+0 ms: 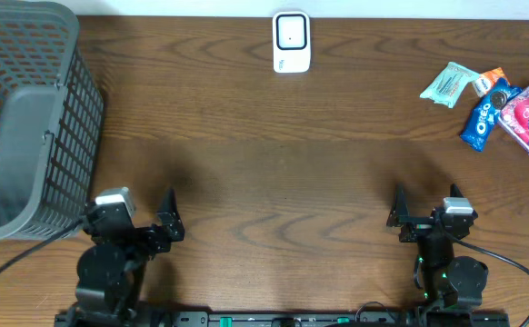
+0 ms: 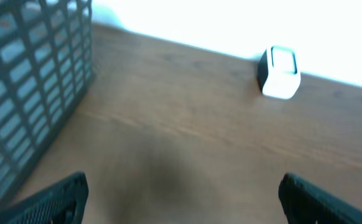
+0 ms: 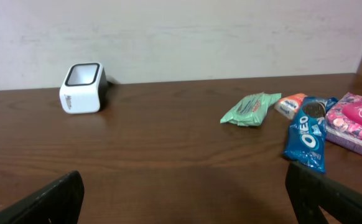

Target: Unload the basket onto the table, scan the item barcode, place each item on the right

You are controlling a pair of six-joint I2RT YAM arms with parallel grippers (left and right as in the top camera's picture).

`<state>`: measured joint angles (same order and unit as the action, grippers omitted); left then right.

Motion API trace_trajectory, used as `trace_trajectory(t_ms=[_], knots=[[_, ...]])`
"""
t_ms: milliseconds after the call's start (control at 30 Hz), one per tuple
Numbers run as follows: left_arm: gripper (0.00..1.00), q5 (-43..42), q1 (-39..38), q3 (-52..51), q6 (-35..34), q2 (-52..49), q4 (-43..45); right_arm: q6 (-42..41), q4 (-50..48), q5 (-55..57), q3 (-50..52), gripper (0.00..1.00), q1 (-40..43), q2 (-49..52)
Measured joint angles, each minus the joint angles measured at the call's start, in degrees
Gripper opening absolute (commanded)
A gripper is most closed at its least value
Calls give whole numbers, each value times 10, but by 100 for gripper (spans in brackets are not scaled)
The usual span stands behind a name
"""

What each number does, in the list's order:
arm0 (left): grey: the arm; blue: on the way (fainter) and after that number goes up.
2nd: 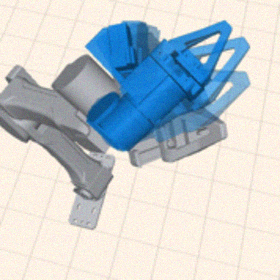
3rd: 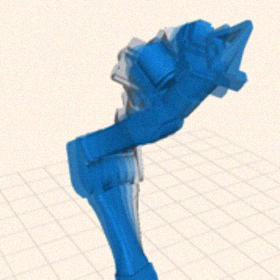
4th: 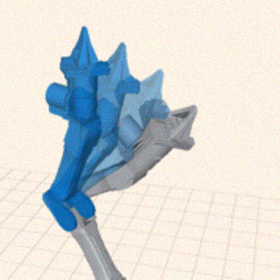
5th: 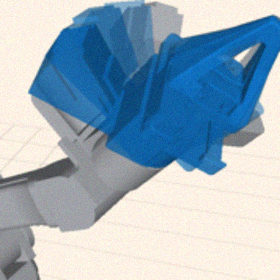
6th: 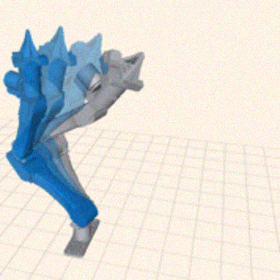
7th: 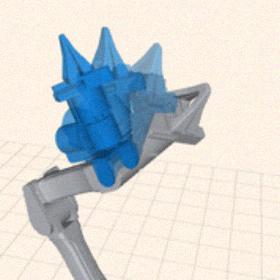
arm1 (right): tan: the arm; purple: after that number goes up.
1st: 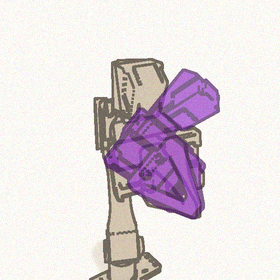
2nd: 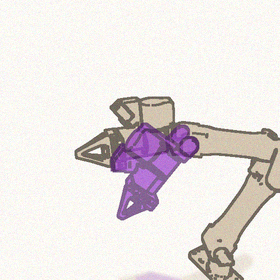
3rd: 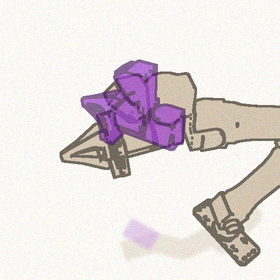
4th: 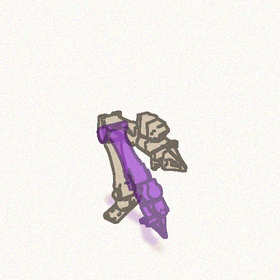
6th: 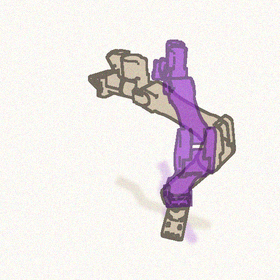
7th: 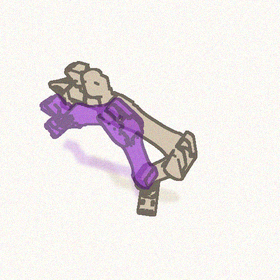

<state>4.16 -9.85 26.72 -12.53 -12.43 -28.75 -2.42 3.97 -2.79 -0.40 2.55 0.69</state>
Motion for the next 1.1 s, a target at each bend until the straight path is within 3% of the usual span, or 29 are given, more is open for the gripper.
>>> trace_trajectory(t_ms=[267,467,733,1100], knots=[[98,-56,48,-99,53,81,137,0,0,0,0,99,0,0],[98,-75,77,-144,70,112,186,0,0,0,0,99,0,0],[98,-108,90,-189,83,118,297,0,0,0,0,99,0,0],[98,-130,90,-235,99,118,368,0,0,0,0,99,0,0]])
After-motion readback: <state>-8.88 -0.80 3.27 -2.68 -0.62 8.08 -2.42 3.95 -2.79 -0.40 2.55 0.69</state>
